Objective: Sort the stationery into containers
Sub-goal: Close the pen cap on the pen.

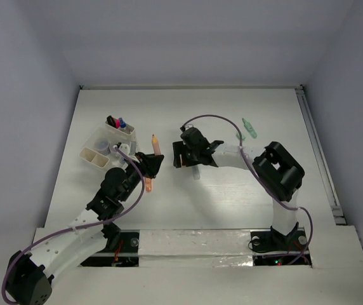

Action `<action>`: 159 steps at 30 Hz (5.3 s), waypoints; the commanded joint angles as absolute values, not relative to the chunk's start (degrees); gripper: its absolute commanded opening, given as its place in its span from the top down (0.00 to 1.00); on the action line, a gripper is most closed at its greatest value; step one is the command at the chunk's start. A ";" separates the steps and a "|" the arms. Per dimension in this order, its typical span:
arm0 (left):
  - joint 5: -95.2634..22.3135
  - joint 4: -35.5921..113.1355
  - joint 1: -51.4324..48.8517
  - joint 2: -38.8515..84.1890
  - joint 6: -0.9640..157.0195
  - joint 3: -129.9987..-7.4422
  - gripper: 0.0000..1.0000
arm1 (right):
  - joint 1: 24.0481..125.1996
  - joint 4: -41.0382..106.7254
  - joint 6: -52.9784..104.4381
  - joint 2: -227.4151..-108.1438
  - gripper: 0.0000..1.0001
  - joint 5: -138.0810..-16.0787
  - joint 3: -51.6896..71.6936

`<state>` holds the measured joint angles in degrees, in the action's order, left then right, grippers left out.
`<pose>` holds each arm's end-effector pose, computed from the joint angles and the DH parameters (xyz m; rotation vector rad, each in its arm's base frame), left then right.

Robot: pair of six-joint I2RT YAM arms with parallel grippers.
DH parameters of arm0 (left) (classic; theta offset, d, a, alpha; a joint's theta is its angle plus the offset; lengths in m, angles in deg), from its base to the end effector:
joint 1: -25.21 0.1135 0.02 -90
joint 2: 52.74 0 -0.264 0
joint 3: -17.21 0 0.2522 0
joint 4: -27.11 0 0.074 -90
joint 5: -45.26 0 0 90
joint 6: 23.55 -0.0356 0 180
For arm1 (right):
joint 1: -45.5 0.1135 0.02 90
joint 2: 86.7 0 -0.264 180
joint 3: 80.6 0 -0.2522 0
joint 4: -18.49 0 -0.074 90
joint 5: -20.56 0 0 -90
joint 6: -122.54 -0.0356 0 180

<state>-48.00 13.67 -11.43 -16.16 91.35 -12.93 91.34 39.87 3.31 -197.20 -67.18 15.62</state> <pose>0.1355 -0.0982 0.2559 0.1056 1.5001 -0.8324 0.2873 0.2938 0.1658 -0.3404 2.4617 0.5408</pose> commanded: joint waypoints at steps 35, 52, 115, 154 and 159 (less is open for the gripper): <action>-47.99 9.85 -11.53 -15.56 91.32 -12.11 1.00 | 93.84 39.06 11.10 -188.70 0.93 -53.79 8.46; -42.27 4.05 -11.53 -12.04 93.61 -11.23 1.00 | 94.36 7.55 2.31 -173.61 0.93 -71.90 14.54; -47.11 8.18 -11.53 -17.67 94.39 -14.65 1.00 | 100.87 2.72 5.91 -175.82 0.92 -67.42 24.20; -48.60 22.50 -11.53 -13.36 91.24 -39.69 1.00 | 102.98 12.21 -0.50 -169.84 1.00 -85.70 40.63; -50.62 24.52 -11.53 -13.10 89.57 -43.48 1.00 | 104.82 10.72 -2.17 -170.28 1.00 -85.79 44.15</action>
